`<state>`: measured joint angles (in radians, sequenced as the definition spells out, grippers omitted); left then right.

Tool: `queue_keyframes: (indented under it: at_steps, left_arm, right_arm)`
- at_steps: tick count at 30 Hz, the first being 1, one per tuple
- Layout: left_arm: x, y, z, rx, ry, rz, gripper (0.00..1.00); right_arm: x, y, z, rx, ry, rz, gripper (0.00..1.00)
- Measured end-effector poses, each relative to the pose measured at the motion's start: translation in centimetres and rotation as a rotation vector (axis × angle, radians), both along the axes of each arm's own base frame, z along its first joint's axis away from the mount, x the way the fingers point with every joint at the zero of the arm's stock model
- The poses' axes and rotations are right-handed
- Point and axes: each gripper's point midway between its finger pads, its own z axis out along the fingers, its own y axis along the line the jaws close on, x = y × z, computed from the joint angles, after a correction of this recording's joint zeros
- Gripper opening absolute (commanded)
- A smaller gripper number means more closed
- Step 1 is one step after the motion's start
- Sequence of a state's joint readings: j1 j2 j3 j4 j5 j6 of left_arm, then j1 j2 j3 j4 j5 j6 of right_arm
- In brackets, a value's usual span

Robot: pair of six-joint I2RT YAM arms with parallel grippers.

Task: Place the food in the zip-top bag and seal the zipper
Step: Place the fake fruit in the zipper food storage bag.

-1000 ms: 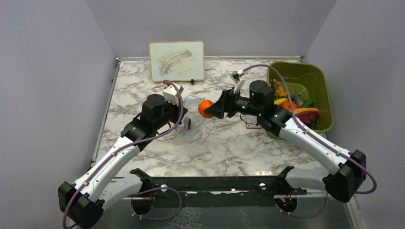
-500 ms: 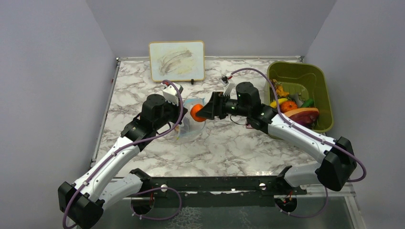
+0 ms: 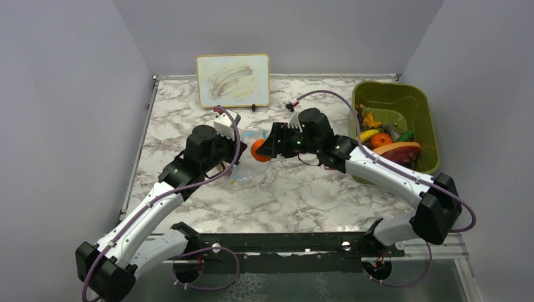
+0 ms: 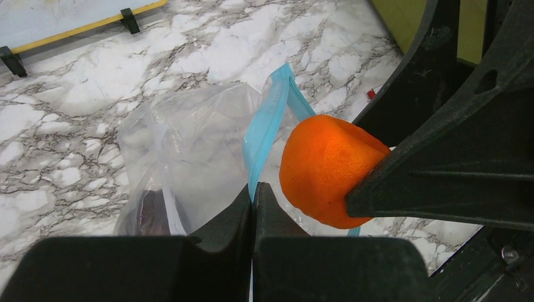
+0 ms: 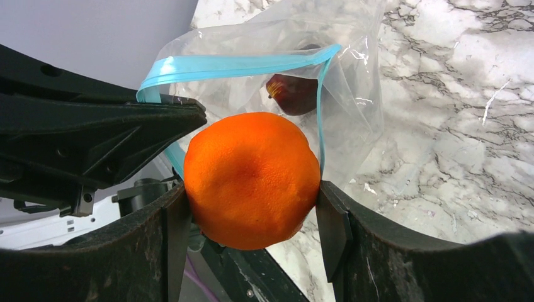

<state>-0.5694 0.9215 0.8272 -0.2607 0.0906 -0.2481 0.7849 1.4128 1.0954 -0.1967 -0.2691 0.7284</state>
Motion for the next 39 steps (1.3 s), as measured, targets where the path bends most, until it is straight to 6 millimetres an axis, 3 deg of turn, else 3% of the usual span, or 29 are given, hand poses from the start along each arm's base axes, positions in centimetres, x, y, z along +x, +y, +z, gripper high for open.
queue_keyframes:
  at_steps: [10,25,39]
  left_arm:
    - [-0.1,-0.1,0.2,-0.007,-0.003,-0.006,0.00]
    - [-0.1,-0.2,0.2,-0.011,-0.004,-0.008,0.00]
    - [-0.1,-0.2,0.2,-0.011,-0.004,-0.008,0.00]
  right_arm:
    - [0.2,1.0,-0.7,-0.069,0.013,-0.026,0.70]
    - [0.2,1.0,-1.5,-0.106,0.010,-0.027,0.81]
    - [0.1,0.8,-0.8,-0.101,-0.012,-0.020,0.76]
